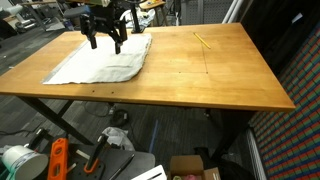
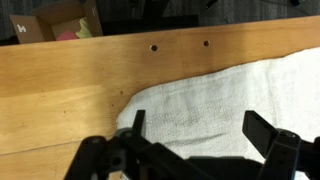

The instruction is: Fold the towel in half

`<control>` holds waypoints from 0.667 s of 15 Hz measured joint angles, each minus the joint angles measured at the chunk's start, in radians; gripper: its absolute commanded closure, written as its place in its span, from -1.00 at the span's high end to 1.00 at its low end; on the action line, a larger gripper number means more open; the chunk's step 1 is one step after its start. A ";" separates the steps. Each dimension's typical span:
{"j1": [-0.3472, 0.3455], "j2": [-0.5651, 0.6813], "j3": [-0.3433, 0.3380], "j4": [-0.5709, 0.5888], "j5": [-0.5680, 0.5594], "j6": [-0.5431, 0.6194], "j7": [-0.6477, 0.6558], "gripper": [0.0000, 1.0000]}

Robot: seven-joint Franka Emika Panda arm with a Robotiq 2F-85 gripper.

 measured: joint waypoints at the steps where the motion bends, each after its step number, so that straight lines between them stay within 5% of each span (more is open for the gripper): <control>1: -0.005 0.019 0.000 0.001 0.004 0.030 0.005 1.00; 10: -0.026 0.197 0.003 0.090 0.053 0.188 0.068 1.00</control>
